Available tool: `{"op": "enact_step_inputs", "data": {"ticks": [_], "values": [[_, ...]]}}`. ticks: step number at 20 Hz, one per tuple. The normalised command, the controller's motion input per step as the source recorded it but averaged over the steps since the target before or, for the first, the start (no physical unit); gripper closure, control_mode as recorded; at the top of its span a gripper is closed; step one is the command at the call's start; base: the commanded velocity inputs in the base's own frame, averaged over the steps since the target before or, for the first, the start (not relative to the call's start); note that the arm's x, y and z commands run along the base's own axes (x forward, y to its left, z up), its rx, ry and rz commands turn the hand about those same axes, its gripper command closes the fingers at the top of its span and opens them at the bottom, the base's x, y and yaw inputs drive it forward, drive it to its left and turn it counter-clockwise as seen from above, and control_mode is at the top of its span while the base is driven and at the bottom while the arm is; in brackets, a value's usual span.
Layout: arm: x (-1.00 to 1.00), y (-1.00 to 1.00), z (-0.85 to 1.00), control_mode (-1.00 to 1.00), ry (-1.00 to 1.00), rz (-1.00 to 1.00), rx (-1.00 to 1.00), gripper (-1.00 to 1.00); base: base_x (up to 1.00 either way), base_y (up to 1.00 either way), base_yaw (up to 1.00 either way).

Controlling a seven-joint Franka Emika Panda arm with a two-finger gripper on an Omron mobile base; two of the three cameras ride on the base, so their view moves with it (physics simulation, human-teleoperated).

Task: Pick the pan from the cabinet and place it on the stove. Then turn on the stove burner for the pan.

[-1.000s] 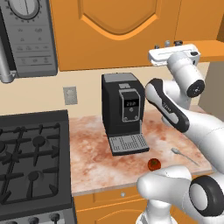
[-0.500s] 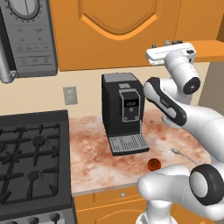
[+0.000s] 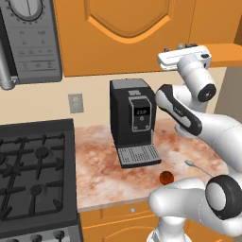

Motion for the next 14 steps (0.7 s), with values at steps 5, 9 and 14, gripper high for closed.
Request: {"op": "enact_step_inputs", "data": {"ticks": [5,9,14], "values": [[0.13,0.02,0.00,-1.00,-0.02,0.01,0.00,1.00,0.00,0.00,0.00],[0.04,0.06,0.00,-1.00,-0.02,0.00,-0.01,1.00,0.00,0.00,0.00],[0.00,0.01,0.00,-1.00,0.00,0.01,-0.02,1.00,0.00,0.00,0.00]]}}
